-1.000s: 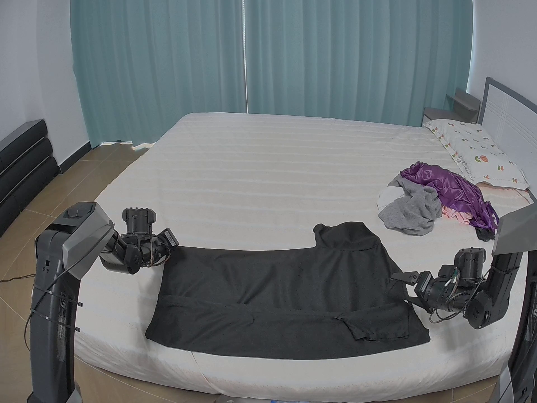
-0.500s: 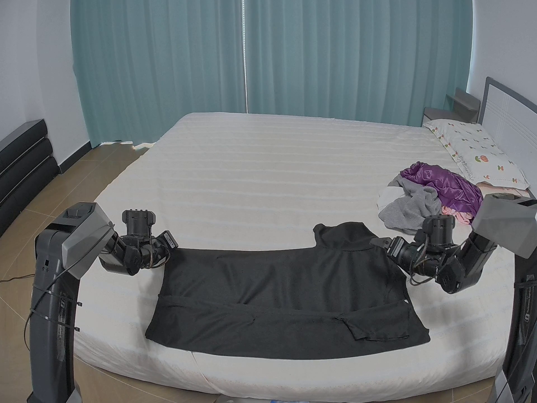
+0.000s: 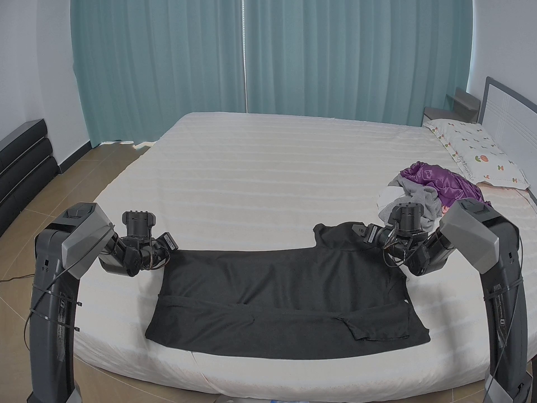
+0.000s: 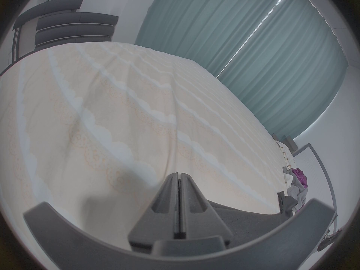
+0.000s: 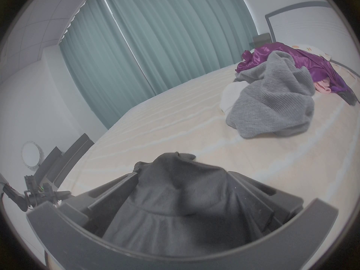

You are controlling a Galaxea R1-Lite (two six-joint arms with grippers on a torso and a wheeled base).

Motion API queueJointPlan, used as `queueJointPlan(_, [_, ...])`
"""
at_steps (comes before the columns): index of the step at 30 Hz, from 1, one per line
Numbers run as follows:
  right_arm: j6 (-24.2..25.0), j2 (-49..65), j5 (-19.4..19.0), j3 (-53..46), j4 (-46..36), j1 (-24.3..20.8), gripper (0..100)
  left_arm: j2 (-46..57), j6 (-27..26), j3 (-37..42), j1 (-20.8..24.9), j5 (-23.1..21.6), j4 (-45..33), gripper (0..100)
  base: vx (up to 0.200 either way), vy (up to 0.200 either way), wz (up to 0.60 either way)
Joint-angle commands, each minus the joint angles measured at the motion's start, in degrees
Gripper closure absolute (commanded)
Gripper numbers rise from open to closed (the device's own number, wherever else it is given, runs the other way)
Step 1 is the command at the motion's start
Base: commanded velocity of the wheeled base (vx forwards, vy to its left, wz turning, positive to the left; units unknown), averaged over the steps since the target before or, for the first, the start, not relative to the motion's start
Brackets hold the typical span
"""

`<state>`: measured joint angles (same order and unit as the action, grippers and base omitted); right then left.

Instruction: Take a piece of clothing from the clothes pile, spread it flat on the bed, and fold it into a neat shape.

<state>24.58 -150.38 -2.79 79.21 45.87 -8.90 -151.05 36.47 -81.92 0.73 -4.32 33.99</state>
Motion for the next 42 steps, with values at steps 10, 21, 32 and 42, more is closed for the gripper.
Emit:
queueJointPlan(10, [-1.55, -7.47, 0.68, 10.96, -2.28, 0.99, 0, -0.12, -0.09, 0.09, 0.15, 0.10, 0.03, 100, 0.000, 0.000, 0.00])
queueJointPlan(21, [-1.37, -7.38, 0.51, 10.61, -2.19, 2.13, 100, -0.21, -0.09, 0.01, 0.15, 0.10, -0.06, 100, 0.000, 0.000, 0.00])
queueJointPlan(32, [0.82, -1.32, -2.75, 2.08, -0.96, 2.66, 100, -0.21, -0.09, -0.08, 0.15, 0.10, -0.06, 100, 0.000, 0.000, 0.00])
queueJointPlan(42, [3.20, 1.67, -4.59, -2.31, 0.97, 3.27, 100, 0.23, 0.00, -0.08, 0.15, 0.01, 0.03, 100, 0.000, 0.000, 0.00])
